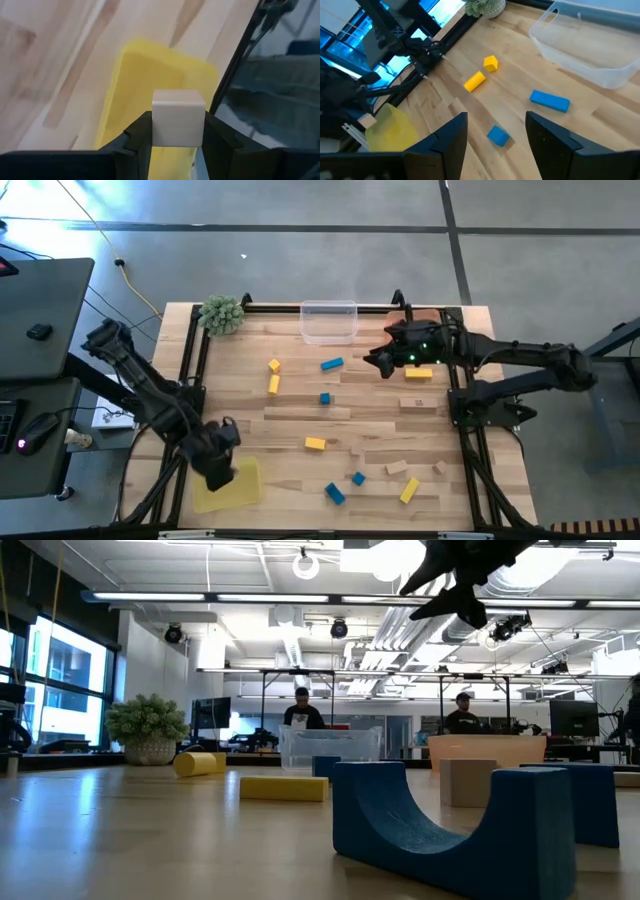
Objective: Sort & place blocks by color
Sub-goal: Put the brown block into the yellow bin
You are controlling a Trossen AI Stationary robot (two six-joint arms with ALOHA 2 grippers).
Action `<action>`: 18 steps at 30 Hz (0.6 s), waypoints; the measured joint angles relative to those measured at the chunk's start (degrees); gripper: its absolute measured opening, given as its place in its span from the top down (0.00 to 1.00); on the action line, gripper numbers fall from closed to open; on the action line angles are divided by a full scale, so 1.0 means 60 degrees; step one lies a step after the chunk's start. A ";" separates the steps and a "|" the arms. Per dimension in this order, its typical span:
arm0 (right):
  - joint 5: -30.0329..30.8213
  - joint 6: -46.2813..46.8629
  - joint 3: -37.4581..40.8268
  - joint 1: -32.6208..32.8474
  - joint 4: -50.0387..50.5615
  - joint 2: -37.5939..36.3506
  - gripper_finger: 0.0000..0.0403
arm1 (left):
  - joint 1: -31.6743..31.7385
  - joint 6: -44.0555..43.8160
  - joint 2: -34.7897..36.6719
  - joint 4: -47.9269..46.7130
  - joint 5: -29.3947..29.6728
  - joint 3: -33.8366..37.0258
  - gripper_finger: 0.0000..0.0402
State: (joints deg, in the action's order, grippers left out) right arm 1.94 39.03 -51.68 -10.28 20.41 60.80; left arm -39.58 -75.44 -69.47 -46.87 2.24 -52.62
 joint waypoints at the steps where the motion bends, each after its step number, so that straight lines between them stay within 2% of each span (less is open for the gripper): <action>1: 0.0145 0.0076 0.0000 0.0152 0.0002 0.0000 0.53 | -0.0138 -0.0071 -0.0161 0.0001 -0.0015 0.0000 0.72; 7: 0.0754 0.0461 0.0000 0.0852 0.0024 0.0000 0.53 | -0.0624 -0.0153 -0.1243 0.0036 -0.0019 0.0004 0.72; 18: 0.0607 0.1409 -0.0007 0.1926 0.0564 -0.0004 0.53 | -0.0763 -0.0149 -0.2232 0.0416 -0.0162 0.0004 0.71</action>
State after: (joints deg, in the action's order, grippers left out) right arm 5.58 47.49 -51.72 1.28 23.80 60.77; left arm -44.16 -76.34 -82.86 -44.37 1.27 -52.60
